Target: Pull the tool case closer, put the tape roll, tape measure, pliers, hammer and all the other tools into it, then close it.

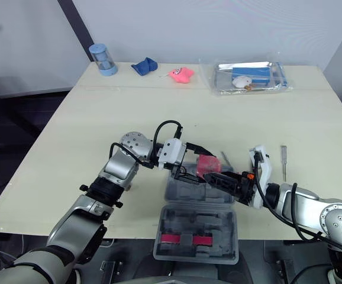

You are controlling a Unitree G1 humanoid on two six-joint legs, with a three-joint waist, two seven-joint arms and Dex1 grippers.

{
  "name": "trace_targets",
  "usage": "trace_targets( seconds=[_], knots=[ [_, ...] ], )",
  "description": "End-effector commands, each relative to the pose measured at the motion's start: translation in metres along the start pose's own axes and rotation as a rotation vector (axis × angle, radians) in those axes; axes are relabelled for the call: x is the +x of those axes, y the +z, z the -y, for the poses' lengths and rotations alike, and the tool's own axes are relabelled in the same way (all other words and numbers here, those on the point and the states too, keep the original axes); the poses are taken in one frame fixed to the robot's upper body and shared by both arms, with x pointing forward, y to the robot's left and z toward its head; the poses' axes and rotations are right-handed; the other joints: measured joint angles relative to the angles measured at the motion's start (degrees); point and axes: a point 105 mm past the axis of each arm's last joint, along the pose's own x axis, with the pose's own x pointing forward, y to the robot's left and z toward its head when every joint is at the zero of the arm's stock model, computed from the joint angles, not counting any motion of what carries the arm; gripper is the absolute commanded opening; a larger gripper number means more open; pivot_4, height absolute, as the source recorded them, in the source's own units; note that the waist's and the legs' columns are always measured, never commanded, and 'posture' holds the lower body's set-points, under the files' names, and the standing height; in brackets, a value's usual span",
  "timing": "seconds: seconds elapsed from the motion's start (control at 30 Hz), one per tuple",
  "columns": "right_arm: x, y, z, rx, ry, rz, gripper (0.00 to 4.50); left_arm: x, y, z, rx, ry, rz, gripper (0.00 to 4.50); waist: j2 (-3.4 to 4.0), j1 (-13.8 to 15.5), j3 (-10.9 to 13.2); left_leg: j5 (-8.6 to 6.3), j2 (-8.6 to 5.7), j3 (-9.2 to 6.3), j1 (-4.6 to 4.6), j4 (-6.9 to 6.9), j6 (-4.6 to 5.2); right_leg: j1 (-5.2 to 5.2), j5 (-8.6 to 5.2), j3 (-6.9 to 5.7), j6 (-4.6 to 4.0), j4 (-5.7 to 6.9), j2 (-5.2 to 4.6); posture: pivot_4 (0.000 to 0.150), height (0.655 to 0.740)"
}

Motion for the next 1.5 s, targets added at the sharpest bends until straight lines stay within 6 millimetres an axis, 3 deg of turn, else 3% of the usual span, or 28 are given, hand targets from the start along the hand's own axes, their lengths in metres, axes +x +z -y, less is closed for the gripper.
trace_targets(
  seconds=[0.03, 0.23, 0.4, 0.5, 0.53, 0.73, 0.93, 1.03, 1.5],
  knots=[
    [0.002, 0.005, -0.009, 0.041, 0.025, 0.013, 3.16, 0.002, 0.009, -0.001, 0.038, 0.006, 0.024, 3.0, 0.0, 0.0, 0.0, 0.0, 0.0, 0.0, 0.0, 0.0, 0.0, 0.0, 0.0, 0.0, 0.0, 0.0, 0.0, 0.15, 0.74],
    [0.003, 0.005, -0.008, 0.071, 0.007, 0.0, 0.5, 0.003, 0.011, 0.004, 0.031, -0.006, 0.05, 3.0, 0.0, 0.0, 0.0, 0.0, 0.0, -0.04, -0.03, 0.0, 0.0, 0.0, 0.0, -0.02, 0.0, -0.01, 0.0, 0.15, 0.74],
    [-0.001, 0.003, -0.009, 0.081, 0.025, -0.008, 0.45, 0.002, 0.014, 0.01, 0.008, -0.021, 0.077, 3.0, 0.0, 0.0, 0.0, 0.0, 0.0, -0.05, -0.03, 0.0, 0.0, 0.0, 0.0, -0.03, 0.0, -0.01, 0.0, 0.15, 0.74],
    [-0.012, 0.004, -0.009, 0.075, 0.044, -0.008, 0.45, -0.005, 0.018, 0.016, -0.042, -0.046, 0.112, 4.44, 0.0, 0.0, 0.0, 0.0, 0.0, -0.07, -0.04, 0.0, 0.0, 0.0, 0.0, -0.05, 0.0, -0.02, 0.0, 0.15, 0.74],
    [-0.017, 0.003, -0.007, 0.076, 0.043, -0.009, 0.45, -0.008, 0.019, 0.019, -0.056, -0.06, 0.117, 4.5, 0.0, 0.0, 0.0, 0.0, 0.0, -0.07, -0.06, 0.0, 0.0, 0.0, 0.0, -0.06, 0.0, -0.03, 0.0, 0.15, 0.74],
    [-0.051, -0.009, 0.017, 0.109, -0.043, -0.037, 0.45, -0.032, 0.026, 0.037, -0.153, -0.108, 0.16, 4.5, 0.01, 0.1, 0.0, 0.0, 0.01, -0.1, -0.04, 0.0, 0.01, 0.01, 0.0, -0.07, 0.0, -0.02, 0.0, 0.15, 0.74],
    [-0.092, -0.034, 0.048, 0.195, -0.154, -0.1, 0.45, -0.059, 0.037, 0.057, -0.232, -0.14, 0.175, 4.5, 0.02, 0.2, 0.0, 0.0, 0.01, -0.09, -0.03, -0.02, 0.01, 0.01, -0.01, -0.07, -0.01, -0.04, 0.0, 0.15, 0.74],
    [-0.104, -0.046, 0.065, 0.223, -0.209, -0.121, 0.45, -0.069, 0.043, 0.066, -0.252, -0.148, 0.163, 4.5, 0.02, 0.1, 0.0, 0.0, 0.02, -0.06, 0.01, -0.01, 0.01, 0.03, -0.01, -0.05, 0.0, -0.03, 0.01, 0.15, 0.74],
    [-0.088, -0.075, 0.099, 0.246, -0.252, -0.168, 0.45, -0.09, 0.049, 0.09, -0.258, -0.166, 0.07, 4.5, 0.06, 0.3, 0.1, 0.0, 0.04, 0.0, 0.0, -0.04, 0.01, 0.01, -0.02, -0.02, 0.0, -0.07, 0.01, 0.15, 0.74]
  ],
)
